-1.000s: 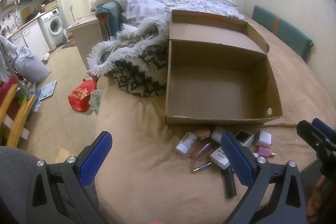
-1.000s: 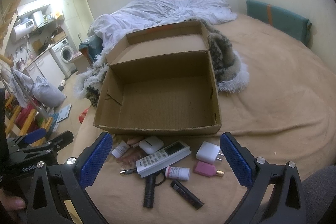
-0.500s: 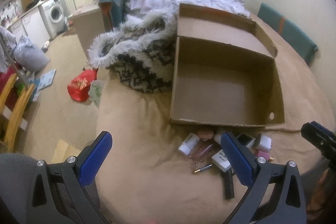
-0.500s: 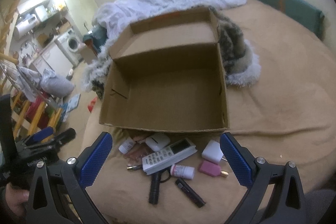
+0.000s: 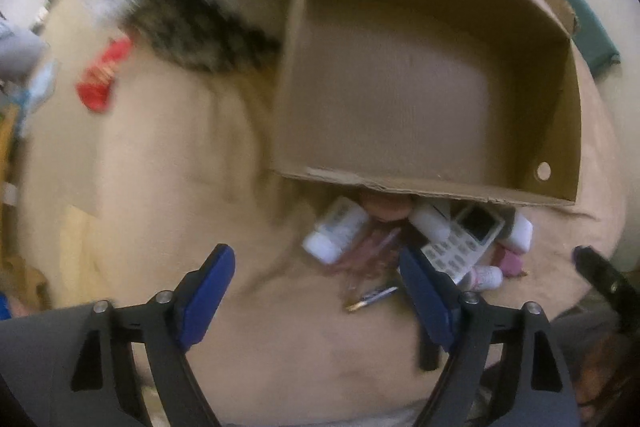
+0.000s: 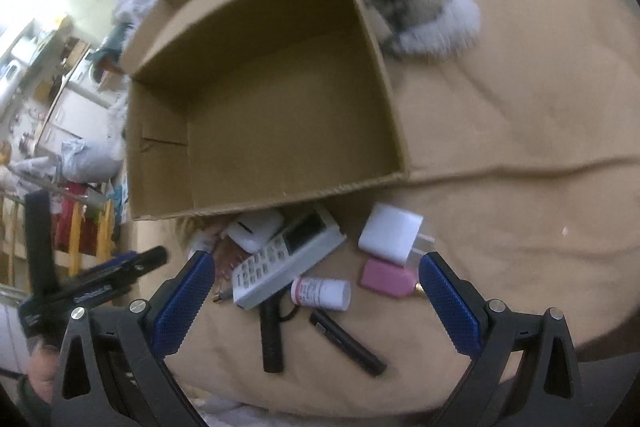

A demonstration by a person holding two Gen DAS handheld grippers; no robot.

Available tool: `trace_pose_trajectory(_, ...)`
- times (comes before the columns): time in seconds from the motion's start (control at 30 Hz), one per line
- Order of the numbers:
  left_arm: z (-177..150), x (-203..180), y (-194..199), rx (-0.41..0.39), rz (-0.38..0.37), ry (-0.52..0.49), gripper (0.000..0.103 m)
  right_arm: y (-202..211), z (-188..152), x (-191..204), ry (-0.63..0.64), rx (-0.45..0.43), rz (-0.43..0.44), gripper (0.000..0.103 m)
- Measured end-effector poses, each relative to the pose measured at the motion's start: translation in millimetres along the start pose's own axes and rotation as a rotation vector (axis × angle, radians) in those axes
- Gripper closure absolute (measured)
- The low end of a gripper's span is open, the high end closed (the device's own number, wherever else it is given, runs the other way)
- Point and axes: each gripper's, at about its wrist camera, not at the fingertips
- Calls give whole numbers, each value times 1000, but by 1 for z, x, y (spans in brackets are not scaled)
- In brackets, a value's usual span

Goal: Organize rigid objects
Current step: 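Grasp the white pill bottle with the left gripper while the right grasps the black flashlight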

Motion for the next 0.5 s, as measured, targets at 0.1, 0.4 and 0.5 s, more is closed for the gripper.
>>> trace_pose_trajectory(0.1,7,1,-19,34,20,11,24,-13,-3,0,1,84,5,0)
trace_pose_trajectory(0.4,12,-4,-57,103,17,-19,37,-64,-29,26,241,316,-146,29)
trace_pose_trajectory(0.5,15,1,-68,101,21,2,45,-76,-38,37,303,360,-161,31)
Point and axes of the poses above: each gripper's, at about its wrist camera, not at the fingertips, and y roughly against the way its jaws point, x to its left, z to its top, and after that the axes turned 11 degrees about -z, right-handed
